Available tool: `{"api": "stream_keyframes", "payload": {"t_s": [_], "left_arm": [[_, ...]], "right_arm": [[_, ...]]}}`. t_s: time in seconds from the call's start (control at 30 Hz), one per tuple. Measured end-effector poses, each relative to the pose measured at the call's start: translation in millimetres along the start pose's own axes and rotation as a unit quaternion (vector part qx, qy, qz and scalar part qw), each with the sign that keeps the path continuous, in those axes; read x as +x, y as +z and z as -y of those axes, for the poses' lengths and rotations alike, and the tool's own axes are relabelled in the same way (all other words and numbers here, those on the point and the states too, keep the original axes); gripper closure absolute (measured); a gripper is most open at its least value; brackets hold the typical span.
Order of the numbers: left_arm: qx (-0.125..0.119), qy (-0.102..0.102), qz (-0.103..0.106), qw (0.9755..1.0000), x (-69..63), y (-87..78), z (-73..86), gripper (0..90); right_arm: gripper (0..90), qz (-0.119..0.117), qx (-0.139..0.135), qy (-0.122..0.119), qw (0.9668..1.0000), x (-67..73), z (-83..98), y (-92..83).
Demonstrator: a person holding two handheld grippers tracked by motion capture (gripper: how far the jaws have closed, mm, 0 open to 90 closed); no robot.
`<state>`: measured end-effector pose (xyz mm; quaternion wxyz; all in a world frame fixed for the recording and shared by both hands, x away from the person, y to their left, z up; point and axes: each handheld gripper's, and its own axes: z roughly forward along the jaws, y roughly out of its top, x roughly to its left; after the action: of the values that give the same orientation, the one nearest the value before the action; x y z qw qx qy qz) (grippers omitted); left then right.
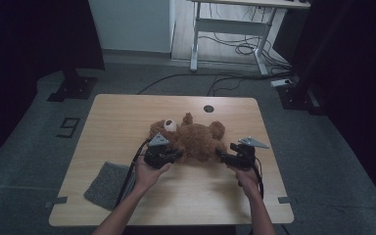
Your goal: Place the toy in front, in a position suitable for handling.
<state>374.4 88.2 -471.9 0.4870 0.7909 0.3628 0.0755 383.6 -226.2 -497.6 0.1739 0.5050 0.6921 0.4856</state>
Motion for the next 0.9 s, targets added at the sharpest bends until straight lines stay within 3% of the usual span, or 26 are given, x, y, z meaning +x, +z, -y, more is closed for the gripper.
{"api": "stream_keyframes", "payload": {"t_s": [0.1,0.2,0.33,0.47,0.6,0.63,0.67,0.8,0.9], "left_arm": [[0.0,0.001,0.005,1.0,-3.3,-0.2,1.1,78.0],[-0.002,0.001,0.008,1.0,-4.8,-1.0,2.1,77.6],[-0.003,-0.002,0.002,1.0,-2.5,-4.9,3.1,73.1],[-0.004,-0.015,-0.01,0.9998,3.0,-18.0,6.3,57.2],[-0.012,-0.022,-0.04,0.9989,6.0,-40.1,14.9,42.0],[-0.012,-0.022,-0.04,0.9989,6.0,-40.1,14.9,40.3],[-0.015,-0.019,-0.053,0.9983,6.3,-52.7,21.0,38.2],[-0.026,-0.005,-0.07,0.9972,5.8,-79.7,36.8,34.0],[-0.034,-0.004,-0.08,0.9962,6.9,-92.9,44.8,31.7]], "right_arm": [[25.6,0.005,0.02,0.009,0.9997,1.4,11.0,7.8],[45.2,-0.004,0.011,0.03,0.9995,-3.4,17.5,11.1],[55.3,-0.012,-0.008,0.038,0.9992,-6.2,20.7,12.8],[57.4,-0.015,-0.013,0.034,0.9992,-6.6,22.8,12.8],[58.1,-0.019,-0.019,0.032,0.9991,-5.8,24.5,8.5],[58.1,-0.019,-0.019,0.032,0.9991,-5.8,24.5,8.5],[58.6,-0.018,-0.021,0.03,0.9992,-4.5,25.5,6.9],[59.3,-0.018,-0.025,0.027,0.9992,-2.2,26.8,2.5],[59.4,-0.021,-0.025,0.027,0.9991,-1.8,27.3,0.4]]}}
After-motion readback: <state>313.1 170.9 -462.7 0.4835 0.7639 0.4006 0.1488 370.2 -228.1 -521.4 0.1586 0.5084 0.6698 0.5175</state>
